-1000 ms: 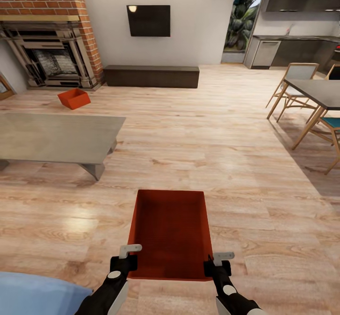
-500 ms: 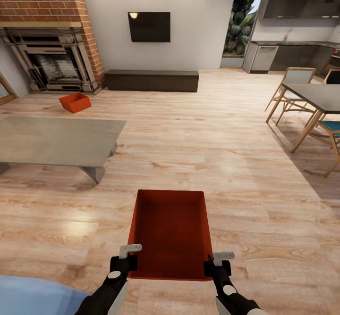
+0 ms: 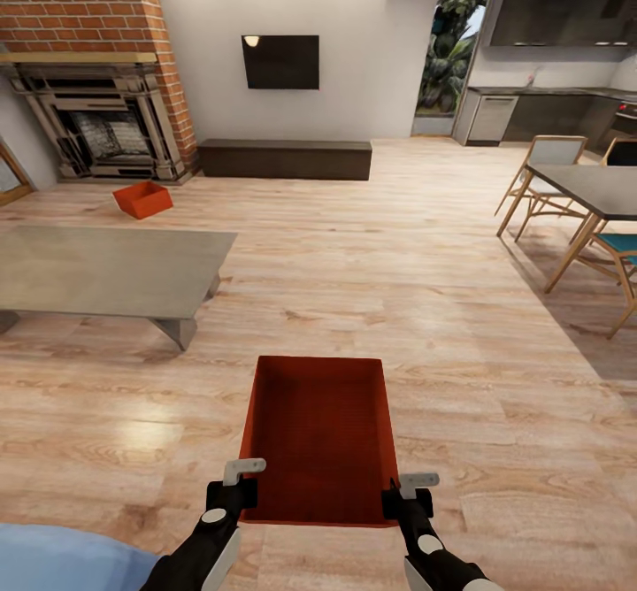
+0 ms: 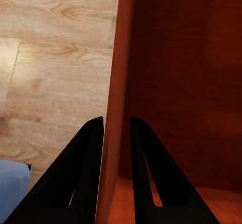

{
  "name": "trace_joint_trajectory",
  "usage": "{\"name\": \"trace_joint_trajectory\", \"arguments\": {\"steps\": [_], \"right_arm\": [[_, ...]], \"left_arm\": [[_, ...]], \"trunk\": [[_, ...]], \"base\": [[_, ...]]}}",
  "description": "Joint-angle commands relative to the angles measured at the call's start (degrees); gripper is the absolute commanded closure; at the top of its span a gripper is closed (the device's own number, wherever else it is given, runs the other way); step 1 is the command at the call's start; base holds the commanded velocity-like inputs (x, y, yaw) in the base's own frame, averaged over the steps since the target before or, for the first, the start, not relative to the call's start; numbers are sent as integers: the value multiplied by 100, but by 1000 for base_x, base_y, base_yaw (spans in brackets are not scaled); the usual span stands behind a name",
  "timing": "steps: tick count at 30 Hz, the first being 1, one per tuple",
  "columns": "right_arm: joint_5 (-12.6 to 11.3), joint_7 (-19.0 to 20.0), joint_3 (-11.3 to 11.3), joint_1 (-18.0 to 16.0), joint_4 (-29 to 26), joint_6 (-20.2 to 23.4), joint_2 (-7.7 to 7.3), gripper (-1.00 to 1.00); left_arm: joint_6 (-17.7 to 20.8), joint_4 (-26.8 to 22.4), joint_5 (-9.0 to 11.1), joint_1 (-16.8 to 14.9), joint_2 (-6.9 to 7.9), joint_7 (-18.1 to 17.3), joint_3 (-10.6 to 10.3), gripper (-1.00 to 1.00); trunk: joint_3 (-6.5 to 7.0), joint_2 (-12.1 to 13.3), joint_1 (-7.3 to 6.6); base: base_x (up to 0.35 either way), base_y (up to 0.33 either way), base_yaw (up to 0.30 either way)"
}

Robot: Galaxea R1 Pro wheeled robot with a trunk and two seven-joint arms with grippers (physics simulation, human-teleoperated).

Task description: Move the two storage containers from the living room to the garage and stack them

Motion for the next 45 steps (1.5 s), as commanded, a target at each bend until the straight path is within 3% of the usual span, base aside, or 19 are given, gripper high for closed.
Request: {"name": "trace_joint_trajectory", "arguments": {"steps": [1,45], "right_arm": [[28,-77,-121,-9,-11,-233,-3,100],[28,-77,-121,-9,-11,-234,-3,100]], "left_arm": [[28,13,90,1,45,150,-32,100],[28,0,88,1,19,159,3,100]], "trunk": [[5,-3,0],[404,-3,0]], "base": [[0,0,0],[0,0,0]]}}
